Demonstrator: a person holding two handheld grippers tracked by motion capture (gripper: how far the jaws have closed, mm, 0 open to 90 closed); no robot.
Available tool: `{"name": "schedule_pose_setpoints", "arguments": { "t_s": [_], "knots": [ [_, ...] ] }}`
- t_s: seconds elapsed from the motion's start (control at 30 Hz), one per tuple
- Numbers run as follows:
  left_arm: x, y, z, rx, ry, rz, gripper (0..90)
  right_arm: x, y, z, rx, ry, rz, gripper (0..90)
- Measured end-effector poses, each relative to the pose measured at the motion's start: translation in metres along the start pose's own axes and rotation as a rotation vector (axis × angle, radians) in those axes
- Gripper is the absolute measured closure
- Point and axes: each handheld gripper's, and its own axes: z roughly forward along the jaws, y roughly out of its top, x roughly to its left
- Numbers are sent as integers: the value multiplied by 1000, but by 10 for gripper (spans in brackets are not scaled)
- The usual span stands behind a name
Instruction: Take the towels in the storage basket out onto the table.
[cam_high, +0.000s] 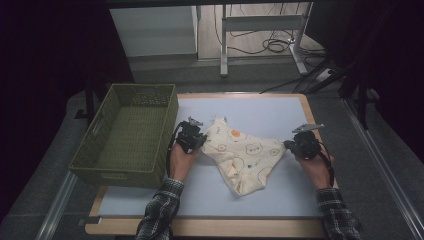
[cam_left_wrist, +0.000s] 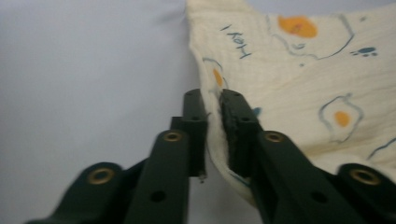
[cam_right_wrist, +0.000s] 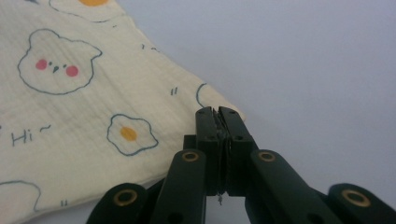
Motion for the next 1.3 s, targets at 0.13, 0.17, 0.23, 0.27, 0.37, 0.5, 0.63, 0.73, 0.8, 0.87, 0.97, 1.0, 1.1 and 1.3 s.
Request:
{"name": "schedule_pose_setpoints", "arguments": {
  "t_s": [0.13,0.17,0.23,0.27,0.37,0.5,0.63,0.73,0.8,0.87,0.97,1.0,1.1,1.3],
  "knots": [
    [2,-3,-1,-19,13,-6,620,-1,-4,5,7,-11,3,763],
    [2,-3,-4,-35,4,-8,590,0,-5,4,-2,-6,8,750],
    [0,-1,-11,-53,-10,-9,557,2,-7,-1,-26,16,19,732],
    [-2,0,-14,-58,-14,-4,537,3,-7,-4,-32,25,18,726],
    [-10,4,-25,-71,-19,27,499,12,-9,-14,-45,55,13,710],
    [-19,7,-34,-63,-59,69,440,26,-16,-20,-31,90,-33,688],
    [-34,12,-32,-58,-150,116,434,35,-24,-20,-17,126,-44,677],
    [-55,18,-20,-26,-198,178,434,39,-27,-19,-10,139,-44,667],
    [-70,20,-10,-8,-231,212,435,41,-29,-18,-13,150,-40,662],
    [-89,19,5,26,-254,261,435,43,-31,-18,-15,155,-44,650],
    [-96,16,14,58,-237,287,444,44,-33,-19,-19,154,-45,639],
    [-98,14,18,77,-221,299,444,43,-34,-20,-19,152,-50,638],
    [-99,7,25,122,-192,323,587,43,-38,-22,-19,143,-50,635],
    [-94,1,9,86,-217,306,845,43,-42,-22,-27,164,-32,634]
  ]
}}
